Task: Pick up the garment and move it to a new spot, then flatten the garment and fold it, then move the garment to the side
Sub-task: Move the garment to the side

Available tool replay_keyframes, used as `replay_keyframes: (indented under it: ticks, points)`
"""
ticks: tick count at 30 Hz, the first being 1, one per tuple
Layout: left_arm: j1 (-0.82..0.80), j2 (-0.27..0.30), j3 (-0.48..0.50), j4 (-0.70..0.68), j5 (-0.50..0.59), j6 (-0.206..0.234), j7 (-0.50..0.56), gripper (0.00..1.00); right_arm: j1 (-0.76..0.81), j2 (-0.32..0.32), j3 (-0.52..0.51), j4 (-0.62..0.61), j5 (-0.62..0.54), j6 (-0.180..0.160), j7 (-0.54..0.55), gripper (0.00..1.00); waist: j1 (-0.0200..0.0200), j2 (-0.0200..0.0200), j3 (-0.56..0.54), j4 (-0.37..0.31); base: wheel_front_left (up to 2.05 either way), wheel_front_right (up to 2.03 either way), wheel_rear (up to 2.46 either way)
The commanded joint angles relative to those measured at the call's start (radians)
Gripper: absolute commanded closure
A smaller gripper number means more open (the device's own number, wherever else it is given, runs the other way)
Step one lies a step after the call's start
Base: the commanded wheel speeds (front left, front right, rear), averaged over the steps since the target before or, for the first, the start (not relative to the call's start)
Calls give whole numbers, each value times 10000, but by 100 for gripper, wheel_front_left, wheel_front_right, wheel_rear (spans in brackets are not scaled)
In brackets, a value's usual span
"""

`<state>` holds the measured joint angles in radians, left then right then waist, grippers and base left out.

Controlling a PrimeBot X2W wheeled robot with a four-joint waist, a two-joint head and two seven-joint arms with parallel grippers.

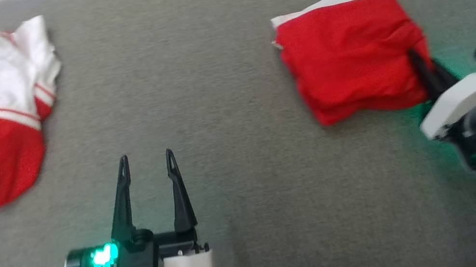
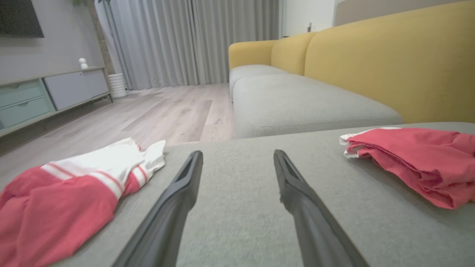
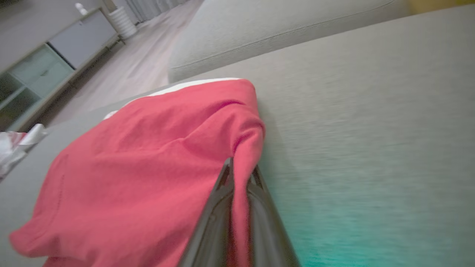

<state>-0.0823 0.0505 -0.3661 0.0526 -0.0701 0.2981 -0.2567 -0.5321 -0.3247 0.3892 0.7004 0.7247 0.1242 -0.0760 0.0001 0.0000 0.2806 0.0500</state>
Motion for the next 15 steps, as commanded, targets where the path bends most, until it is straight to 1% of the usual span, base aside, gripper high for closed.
replay_keyframes:
  ticks: [1, 6, 7, 10, 15]
  points:
    - [-333, 3, 284, -482, 131, -52, -51, 0, -171, -493, 171, -285, -132, 65, -149, 100, -1, 0, 258, -420, 0, 0, 0]
    - [-563, 58, 273, -782, 297, -253, -51, 0, -447, -1816, 328, -584, -519, 65, -3, 100, -1, 0, 806, -1228, 0, 0, 0]
    - [-563, 58, 273, -782, 297, -253, -51, 0, -447, -1816, 328, -584, -519, 65, -3, 100, -1, 0, 806, -1228, 0, 0, 0]
    - [-788, 138, 247, -895, 408, -378, -51, 0, -730, -2560, 368, -670, -800, 65, 180, 100, -1, 0, 1223, -1658, 0, 0, 0]
    - [-1243, 283, 156, -982, 608, -550, -51, 0, -1270, -3507, 208, -532, -1212, 65, 320, 100, -1, 0, 1891, -2097, 0, 0, 0]
